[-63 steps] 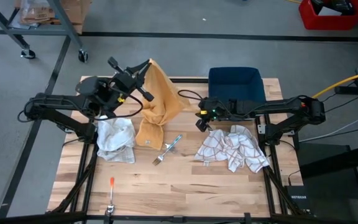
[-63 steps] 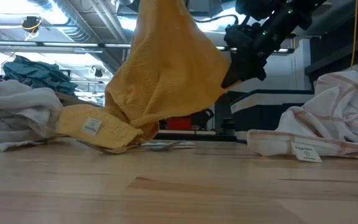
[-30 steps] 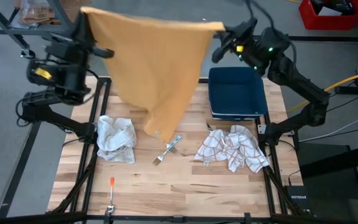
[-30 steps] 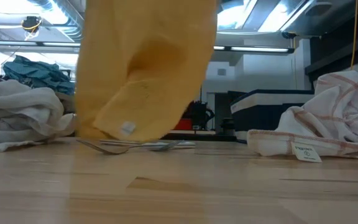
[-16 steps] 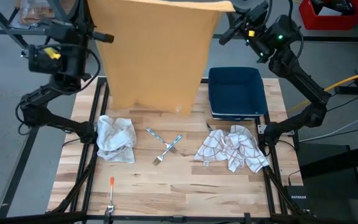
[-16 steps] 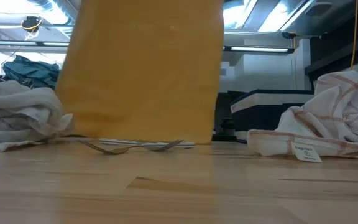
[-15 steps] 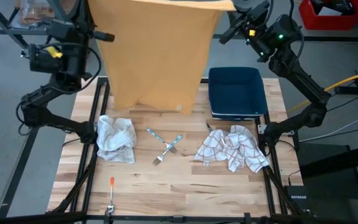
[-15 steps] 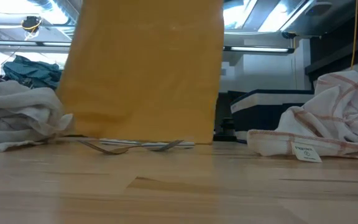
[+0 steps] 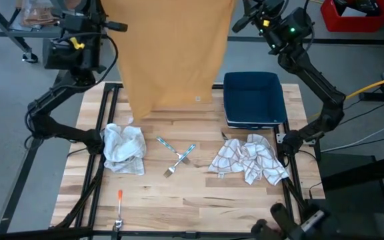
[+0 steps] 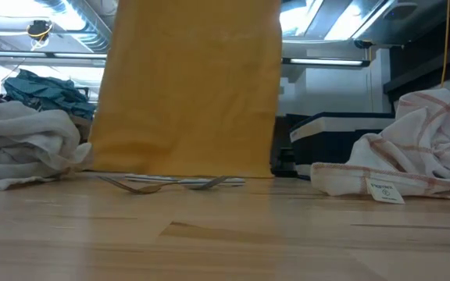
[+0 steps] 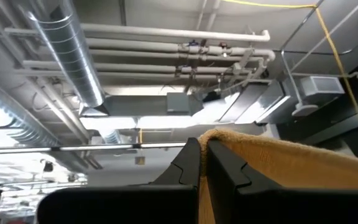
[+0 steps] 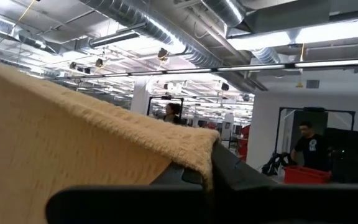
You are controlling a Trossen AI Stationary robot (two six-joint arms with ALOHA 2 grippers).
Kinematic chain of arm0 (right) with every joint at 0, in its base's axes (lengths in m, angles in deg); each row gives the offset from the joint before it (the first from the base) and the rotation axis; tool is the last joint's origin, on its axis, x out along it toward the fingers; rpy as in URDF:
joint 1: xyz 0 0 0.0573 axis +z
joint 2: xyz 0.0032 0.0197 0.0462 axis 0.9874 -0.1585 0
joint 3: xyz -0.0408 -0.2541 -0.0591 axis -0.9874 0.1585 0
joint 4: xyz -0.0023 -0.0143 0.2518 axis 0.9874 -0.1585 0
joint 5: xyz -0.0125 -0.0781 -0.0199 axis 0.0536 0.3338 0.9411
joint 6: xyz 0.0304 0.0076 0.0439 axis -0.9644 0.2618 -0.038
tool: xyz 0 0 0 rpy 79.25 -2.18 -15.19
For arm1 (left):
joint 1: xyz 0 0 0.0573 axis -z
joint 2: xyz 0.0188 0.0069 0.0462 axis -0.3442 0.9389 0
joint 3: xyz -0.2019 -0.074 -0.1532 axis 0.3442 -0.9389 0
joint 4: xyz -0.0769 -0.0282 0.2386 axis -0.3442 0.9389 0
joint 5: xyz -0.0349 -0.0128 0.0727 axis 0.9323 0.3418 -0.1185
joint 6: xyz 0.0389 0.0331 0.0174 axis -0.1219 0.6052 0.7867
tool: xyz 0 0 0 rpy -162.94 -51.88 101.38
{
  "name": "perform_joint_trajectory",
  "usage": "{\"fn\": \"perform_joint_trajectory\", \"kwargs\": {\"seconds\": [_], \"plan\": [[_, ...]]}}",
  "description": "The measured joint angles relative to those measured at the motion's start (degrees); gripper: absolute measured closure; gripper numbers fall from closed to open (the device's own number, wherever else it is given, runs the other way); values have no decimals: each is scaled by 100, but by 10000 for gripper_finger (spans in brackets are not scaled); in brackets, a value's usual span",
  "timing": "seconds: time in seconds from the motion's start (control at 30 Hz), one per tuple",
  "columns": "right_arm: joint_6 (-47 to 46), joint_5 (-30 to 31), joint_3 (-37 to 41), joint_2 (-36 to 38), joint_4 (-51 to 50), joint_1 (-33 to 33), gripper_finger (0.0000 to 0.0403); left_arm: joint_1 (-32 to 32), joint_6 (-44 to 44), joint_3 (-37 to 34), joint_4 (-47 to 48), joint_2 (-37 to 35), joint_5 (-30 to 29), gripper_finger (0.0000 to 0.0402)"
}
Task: Fold towel
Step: Fold the yellow towel
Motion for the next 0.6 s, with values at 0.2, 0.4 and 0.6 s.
{"fn": "perform_joint_trajectory", "kwargs": {"seconds": [0.2,0.4,0.6], "plan": [[61,-186,-391,-178,-36,-137,402,-409,-615,54,70,-2,424,401],[59,-296,-900,-223,-390,-134,402,-470,-1093,79,209,-10,531,401],[58,-569,-1459,-216,-1794,-134,402,-101,-1131,87,504,-154,687,401]]}}
